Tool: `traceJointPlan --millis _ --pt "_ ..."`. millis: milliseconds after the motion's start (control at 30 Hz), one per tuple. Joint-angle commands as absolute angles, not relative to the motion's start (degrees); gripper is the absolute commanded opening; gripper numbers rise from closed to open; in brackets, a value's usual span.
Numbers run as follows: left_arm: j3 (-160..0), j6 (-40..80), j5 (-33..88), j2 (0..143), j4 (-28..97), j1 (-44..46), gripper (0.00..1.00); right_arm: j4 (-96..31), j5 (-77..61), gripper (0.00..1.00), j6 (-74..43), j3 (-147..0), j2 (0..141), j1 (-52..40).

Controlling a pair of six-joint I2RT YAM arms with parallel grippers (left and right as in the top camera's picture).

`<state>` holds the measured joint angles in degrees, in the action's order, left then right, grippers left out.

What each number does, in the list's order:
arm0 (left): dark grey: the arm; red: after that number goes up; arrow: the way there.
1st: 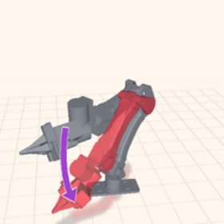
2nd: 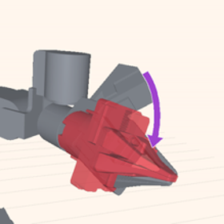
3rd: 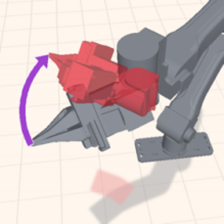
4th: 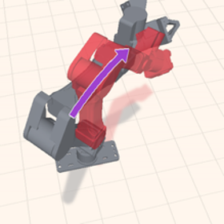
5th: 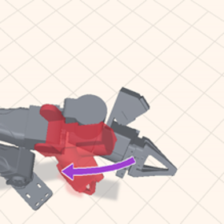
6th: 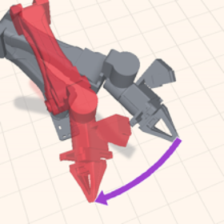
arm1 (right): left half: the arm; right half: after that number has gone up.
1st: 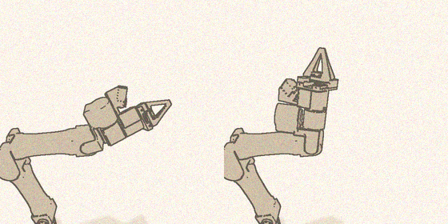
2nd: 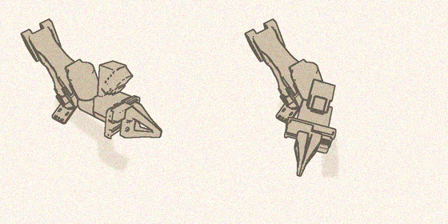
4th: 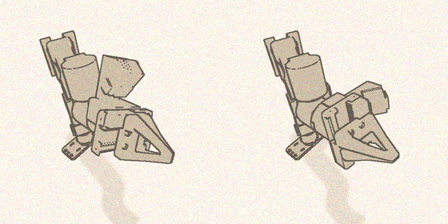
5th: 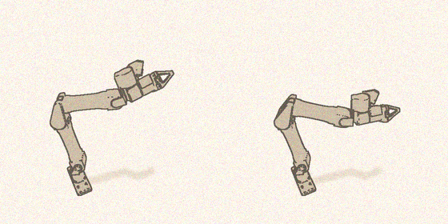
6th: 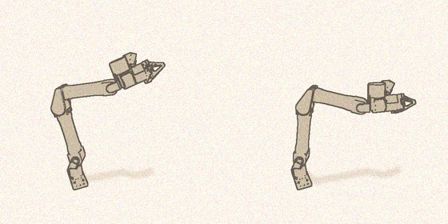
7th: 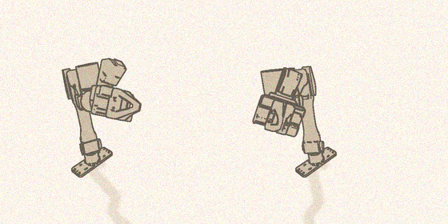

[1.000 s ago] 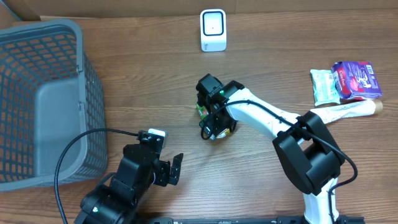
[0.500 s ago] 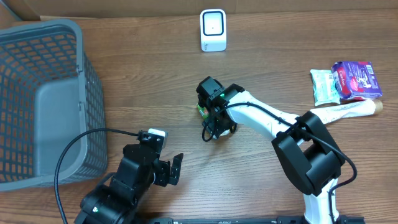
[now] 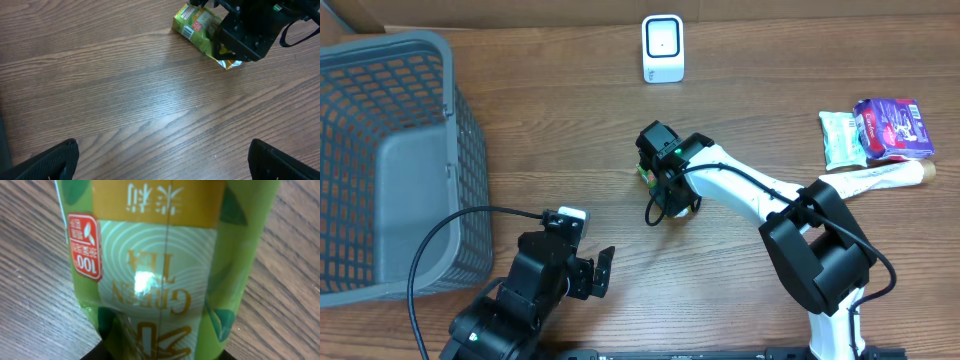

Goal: Scan the item barcode

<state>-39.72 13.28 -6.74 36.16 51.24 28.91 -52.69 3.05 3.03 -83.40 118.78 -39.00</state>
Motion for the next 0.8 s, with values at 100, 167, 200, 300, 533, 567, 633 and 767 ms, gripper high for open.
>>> traceJointPlan --millis 100,167,200,300,533,567,633,767 --pt "-39.53 12.40 -7.49 36.27 51.18 29.36 0.99 -57.12 -1.19 0.26 3.07 -89.23 118.87 -38.44" --pt "-39.53 12.40 -7.49 36.27 51.18 29.36 1.00 -58.54 -3.77 0.26 3.09 -91.35 117.97 -37.47" --pt "-39.53 12.40 -7.49 36.27 51.18 29.36 1.00 -59.22 -5.30 0.25 3.11 -92.27 117.38 -36.77" --pt "-39.53 12.40 -7.49 36.27 51.18 29.36 1.00 -60.80 -12.32 0.21 3.70 -94.48 114.80 -33.41" --pt "-39.53 12.40 -7.49 36.27 51.18 29.36 0.99 -63.20 -39.59 0.20 14.13 -95.04 107.70 -23.22" --pt "-39.53 12.40 -7.49 36.27 51.18 29.36 1.00 -63.66 -42.39 0.20 15.14 -95.04 106.98 -22.00" --pt "-39.53 12.40 -7.49 36.27 51.18 29.36 1.00 -64.64 -48.31 0.20 16.71 -95.04 105.58 -19.44" --pt "-39.53 12.40 -7.49 36.27 51.18 29.36 1.00 -66.02 -58.30 0.20 18.50 -95.15 103.70 -15.70"
